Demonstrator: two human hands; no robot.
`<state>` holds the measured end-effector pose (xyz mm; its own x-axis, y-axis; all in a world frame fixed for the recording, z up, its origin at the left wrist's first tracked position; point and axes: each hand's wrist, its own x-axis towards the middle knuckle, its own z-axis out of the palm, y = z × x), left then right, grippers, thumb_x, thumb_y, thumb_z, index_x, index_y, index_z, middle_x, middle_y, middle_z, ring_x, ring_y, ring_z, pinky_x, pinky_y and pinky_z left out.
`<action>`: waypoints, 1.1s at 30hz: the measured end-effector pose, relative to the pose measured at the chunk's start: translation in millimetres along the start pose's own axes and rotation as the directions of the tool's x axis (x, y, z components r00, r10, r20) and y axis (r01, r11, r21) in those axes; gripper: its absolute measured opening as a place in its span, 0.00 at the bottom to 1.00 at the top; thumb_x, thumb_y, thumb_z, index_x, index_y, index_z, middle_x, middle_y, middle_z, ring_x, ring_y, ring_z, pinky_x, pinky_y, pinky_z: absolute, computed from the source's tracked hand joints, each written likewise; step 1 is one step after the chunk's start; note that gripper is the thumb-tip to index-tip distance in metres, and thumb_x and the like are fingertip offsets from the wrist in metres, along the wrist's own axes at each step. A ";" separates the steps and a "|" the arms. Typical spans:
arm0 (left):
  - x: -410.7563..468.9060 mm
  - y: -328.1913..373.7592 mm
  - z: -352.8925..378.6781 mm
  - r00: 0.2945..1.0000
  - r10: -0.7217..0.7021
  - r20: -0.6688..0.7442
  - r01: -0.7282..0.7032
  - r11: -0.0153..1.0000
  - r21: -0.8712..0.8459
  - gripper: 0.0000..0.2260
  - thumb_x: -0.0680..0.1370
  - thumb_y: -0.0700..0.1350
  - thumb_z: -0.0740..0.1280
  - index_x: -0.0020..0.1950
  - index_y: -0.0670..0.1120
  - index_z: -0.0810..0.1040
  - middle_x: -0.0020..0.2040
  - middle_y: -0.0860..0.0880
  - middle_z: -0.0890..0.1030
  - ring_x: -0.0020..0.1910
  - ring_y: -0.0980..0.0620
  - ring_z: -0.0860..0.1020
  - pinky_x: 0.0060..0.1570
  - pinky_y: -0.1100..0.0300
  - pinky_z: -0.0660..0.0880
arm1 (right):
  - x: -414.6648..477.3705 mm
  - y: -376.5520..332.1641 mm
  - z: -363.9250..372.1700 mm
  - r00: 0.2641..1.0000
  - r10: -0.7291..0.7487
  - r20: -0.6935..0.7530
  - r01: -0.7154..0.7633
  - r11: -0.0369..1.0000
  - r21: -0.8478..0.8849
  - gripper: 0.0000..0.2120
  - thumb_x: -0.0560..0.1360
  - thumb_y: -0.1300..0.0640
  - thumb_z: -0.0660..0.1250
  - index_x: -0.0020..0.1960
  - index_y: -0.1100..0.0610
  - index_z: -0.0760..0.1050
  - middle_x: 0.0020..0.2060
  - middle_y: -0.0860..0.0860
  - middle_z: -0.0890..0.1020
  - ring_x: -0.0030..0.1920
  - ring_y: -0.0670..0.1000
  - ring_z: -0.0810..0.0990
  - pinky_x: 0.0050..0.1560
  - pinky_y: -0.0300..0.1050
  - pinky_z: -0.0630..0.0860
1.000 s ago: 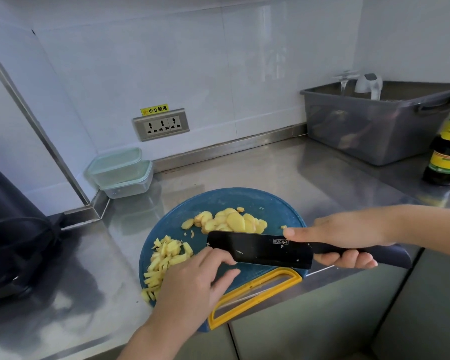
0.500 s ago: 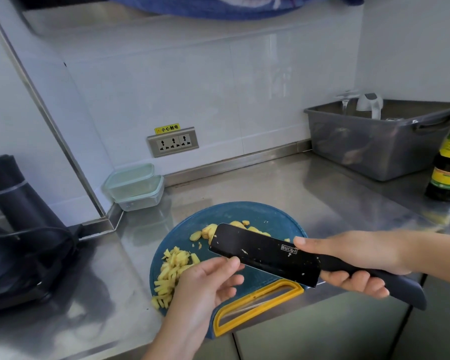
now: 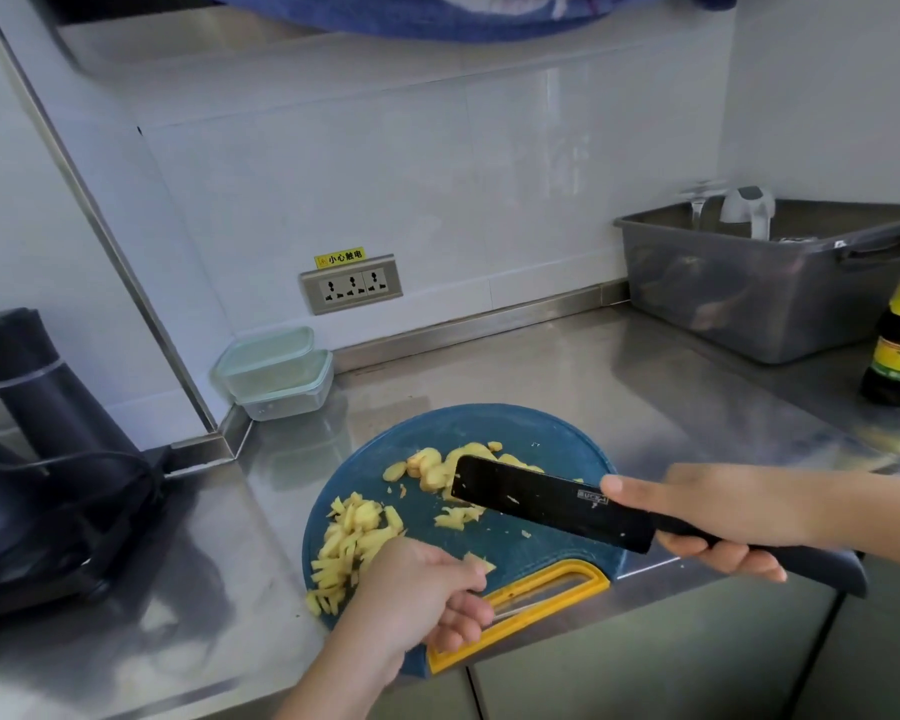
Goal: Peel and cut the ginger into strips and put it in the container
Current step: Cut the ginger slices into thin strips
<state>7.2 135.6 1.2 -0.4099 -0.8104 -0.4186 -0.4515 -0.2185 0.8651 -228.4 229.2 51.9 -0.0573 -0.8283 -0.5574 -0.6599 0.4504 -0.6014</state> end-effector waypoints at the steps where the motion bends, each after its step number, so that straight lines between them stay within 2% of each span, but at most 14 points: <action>1: 2.4 3.1 -0.3 0.999 -0.029 0.033 0.027 0.999 0.046 0.08 0.77 0.43 0.69 0.46 0.38 0.81 0.31 0.44 0.82 0.24 0.54 0.76 0.25 0.65 0.72 | 2.5 0.1 2.7 1.000 0.012 0.007 -0.011 0.999 -0.038 0.32 0.65 0.23 0.52 0.26 0.53 0.63 0.20 0.50 0.64 0.18 0.49 0.63 0.21 0.38 0.65; 7: 13.3 16.6 -8.6 0.978 -0.156 0.139 0.143 0.985 0.100 0.10 0.77 0.44 0.68 0.47 0.37 0.81 0.33 0.44 0.82 0.24 0.55 0.76 0.24 0.67 0.71 | 5.6 -2.7 6.3 0.999 0.048 0.002 -0.047 0.988 -0.150 0.32 0.63 0.25 0.49 0.25 0.55 0.59 0.19 0.51 0.63 0.17 0.50 0.62 0.20 0.38 0.65; 11: 14.5 16.9 -9.3 0.973 -0.180 0.146 0.169 0.982 0.082 0.10 0.78 0.42 0.67 0.48 0.36 0.81 0.33 0.43 0.82 0.23 0.56 0.75 0.22 0.68 0.70 | 2.7 1.4 3.8 0.998 0.064 0.000 -0.063 0.981 -0.184 0.32 0.70 0.27 0.49 0.27 0.55 0.60 0.18 0.50 0.64 0.17 0.49 0.63 0.24 0.39 0.66; 19: 17.9 11.5 -5.3 0.977 -0.194 0.090 0.194 0.981 0.017 0.08 0.76 0.40 0.67 0.46 0.36 0.83 0.33 0.45 0.82 0.23 0.57 0.73 0.22 0.69 0.69 | 3.1 -0.5 5.6 0.997 0.072 0.021 -0.066 0.974 -0.217 0.32 0.72 0.27 0.49 0.27 0.55 0.61 0.19 0.50 0.64 0.18 0.50 0.63 0.23 0.38 0.67; 25: 17.0 13.9 -2.9 0.973 -0.222 0.060 0.222 0.975 0.004 0.08 0.76 0.40 0.67 0.45 0.37 0.83 0.32 0.46 0.82 0.23 0.57 0.73 0.22 0.69 0.68 | 2.7 -5.4 12.7 0.998 0.027 -0.065 -0.043 0.964 -0.263 0.32 0.72 0.27 0.48 0.28 0.55 0.61 0.18 0.49 0.66 0.18 0.49 0.63 0.24 0.36 0.67; 29: 16.1 13.2 -3.1 0.970 -0.240 0.041 0.239 0.971 0.012 0.08 0.76 0.41 0.68 0.44 0.38 0.84 0.32 0.47 0.82 0.22 0.58 0.72 0.21 0.69 0.66 | -1.4 -5.1 19.0 0.995 0.018 -0.101 -0.048 0.952 -0.302 0.31 0.72 0.28 0.47 0.30 0.54 0.62 0.21 0.50 0.67 0.19 0.49 0.65 0.21 0.33 0.66; 33: 14.3 13.4 -3.1 0.972 -0.232 0.035 0.232 0.973 0.022 0.08 0.76 0.42 0.68 0.44 0.38 0.84 0.32 0.47 0.82 0.22 0.58 0.72 0.21 0.69 0.66 | -6.3 -2.1 19.4 0.993 0.008 -0.115 -0.043 0.953 -0.300 0.33 0.70 0.26 0.46 0.28 0.55 0.61 0.21 0.50 0.67 0.19 0.50 0.65 0.22 0.35 0.67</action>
<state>-2.2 119.4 7.7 -0.3211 -0.7182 -0.6174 -0.5517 -0.3880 0.7383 -212.1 239.9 45.5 -0.1483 -0.8572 -0.4931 -0.8510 0.3646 -0.3780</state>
